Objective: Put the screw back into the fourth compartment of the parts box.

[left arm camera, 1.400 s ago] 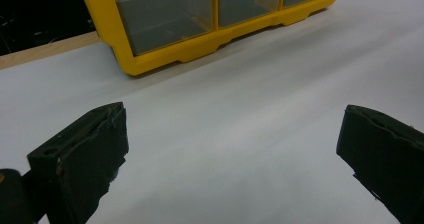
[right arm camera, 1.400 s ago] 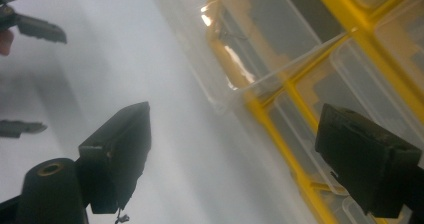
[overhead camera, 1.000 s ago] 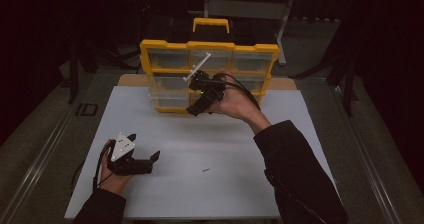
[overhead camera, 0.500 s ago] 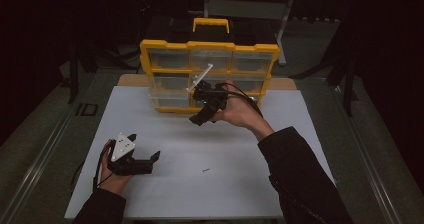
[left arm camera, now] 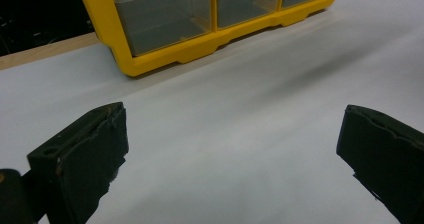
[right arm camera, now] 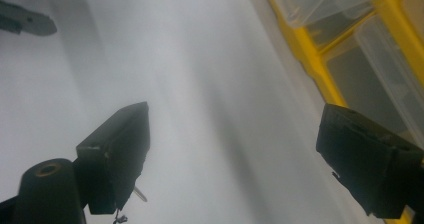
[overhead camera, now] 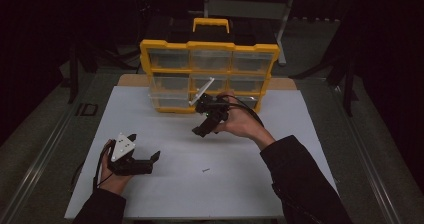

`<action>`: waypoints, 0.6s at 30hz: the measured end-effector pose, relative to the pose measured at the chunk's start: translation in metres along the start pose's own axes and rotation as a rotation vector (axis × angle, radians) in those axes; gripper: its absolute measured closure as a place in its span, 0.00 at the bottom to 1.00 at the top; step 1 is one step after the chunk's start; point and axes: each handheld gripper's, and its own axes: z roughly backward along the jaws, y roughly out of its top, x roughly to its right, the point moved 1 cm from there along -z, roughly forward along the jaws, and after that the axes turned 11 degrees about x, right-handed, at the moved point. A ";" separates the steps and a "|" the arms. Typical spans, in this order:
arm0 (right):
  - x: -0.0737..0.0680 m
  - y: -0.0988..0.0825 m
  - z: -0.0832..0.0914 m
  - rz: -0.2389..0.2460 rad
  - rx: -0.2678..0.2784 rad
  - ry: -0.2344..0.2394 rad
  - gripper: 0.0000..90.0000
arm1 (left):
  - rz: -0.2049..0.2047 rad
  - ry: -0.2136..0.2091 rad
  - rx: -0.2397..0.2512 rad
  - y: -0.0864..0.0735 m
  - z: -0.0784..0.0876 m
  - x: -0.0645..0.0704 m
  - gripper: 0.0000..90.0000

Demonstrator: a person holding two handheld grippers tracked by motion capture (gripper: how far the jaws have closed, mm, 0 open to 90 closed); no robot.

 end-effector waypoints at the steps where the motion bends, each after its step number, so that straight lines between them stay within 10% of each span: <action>1: -0.001 -0.002 -0.001 -0.001 0.001 0.002 0.16 | 0.001 0.001 0.000 0.000 0.000 0.000 0.01; 18: -0.012 -0.029 -0.020 0.031 -0.042 0.042 0.16 | -0.001 -0.002 -0.001 0.000 0.000 0.000 0.01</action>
